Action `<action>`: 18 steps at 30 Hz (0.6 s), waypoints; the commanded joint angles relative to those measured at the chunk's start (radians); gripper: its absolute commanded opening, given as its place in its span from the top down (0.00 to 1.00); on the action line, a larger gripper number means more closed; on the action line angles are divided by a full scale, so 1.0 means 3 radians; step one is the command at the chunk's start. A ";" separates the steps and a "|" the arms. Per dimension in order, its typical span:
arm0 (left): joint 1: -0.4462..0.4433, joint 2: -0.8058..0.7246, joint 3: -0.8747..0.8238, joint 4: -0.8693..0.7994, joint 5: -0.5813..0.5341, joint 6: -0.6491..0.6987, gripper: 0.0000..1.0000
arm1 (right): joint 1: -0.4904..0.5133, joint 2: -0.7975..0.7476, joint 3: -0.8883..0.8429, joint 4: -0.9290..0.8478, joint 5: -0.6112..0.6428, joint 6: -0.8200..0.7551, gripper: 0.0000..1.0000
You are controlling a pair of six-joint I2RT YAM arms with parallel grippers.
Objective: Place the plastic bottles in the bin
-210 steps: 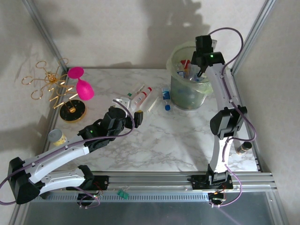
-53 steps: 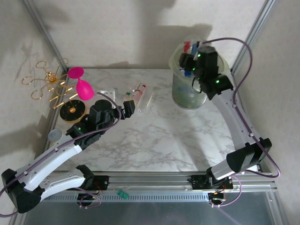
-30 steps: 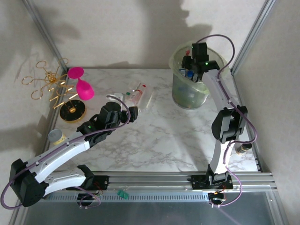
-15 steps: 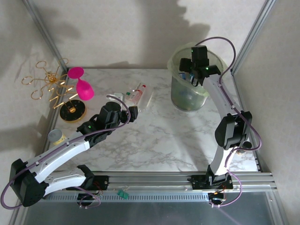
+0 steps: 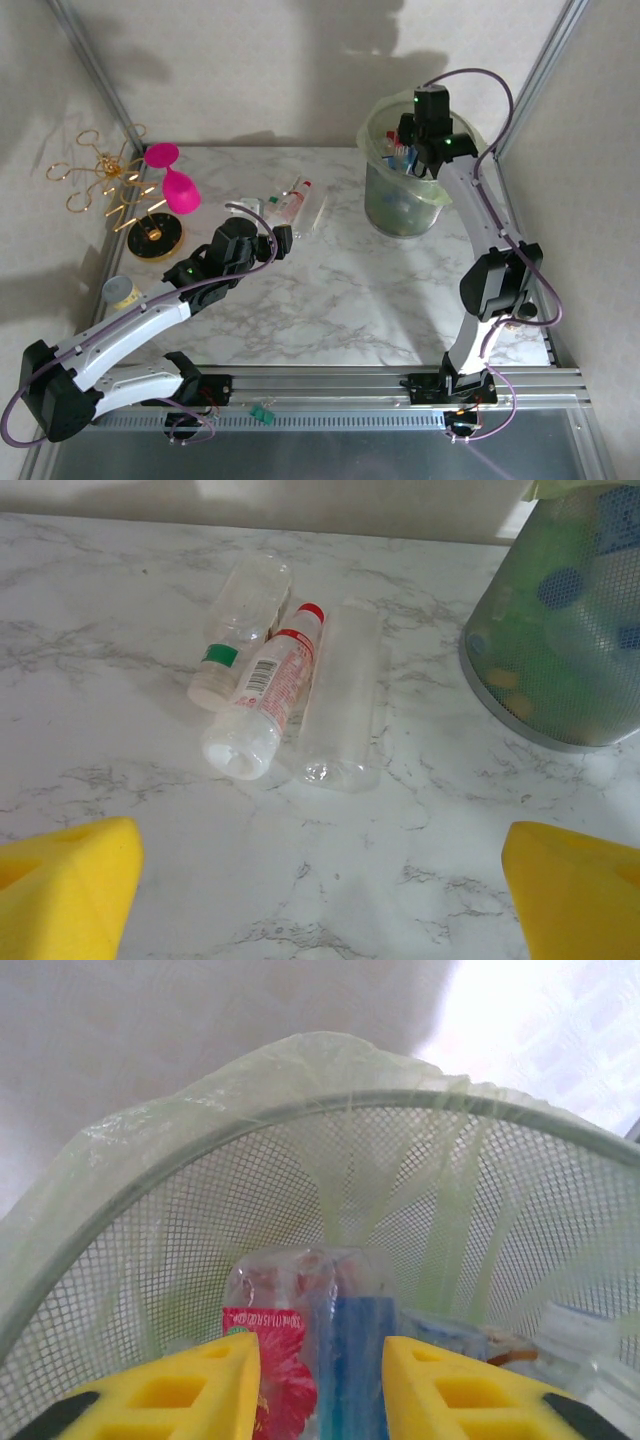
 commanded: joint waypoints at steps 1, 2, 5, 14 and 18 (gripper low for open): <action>-0.0022 -0.0063 -0.0040 0.0025 -0.0107 0.0084 0.08 | -0.0019 0.0202 0.0108 -0.0124 -0.0060 0.0051 0.70; -0.0022 -0.0073 -0.0043 0.0023 -0.0112 0.0084 0.08 | -0.0015 0.0223 0.0089 -0.0126 -0.0064 0.0059 0.71; -0.0022 -0.0080 -0.0046 0.0024 -0.0113 0.0084 0.07 | -0.0013 0.0221 -0.0025 -0.0074 -0.0122 0.0090 0.74; -0.0022 0.0032 0.0210 -0.0181 0.0031 -0.0030 0.06 | 0.0043 -0.0121 0.0222 -0.0181 -0.0128 0.0088 0.65; -0.0022 0.0307 0.0542 -0.0416 0.0204 -0.0103 0.06 | 0.0138 -0.0469 0.0235 -0.0166 -0.0173 0.0127 0.52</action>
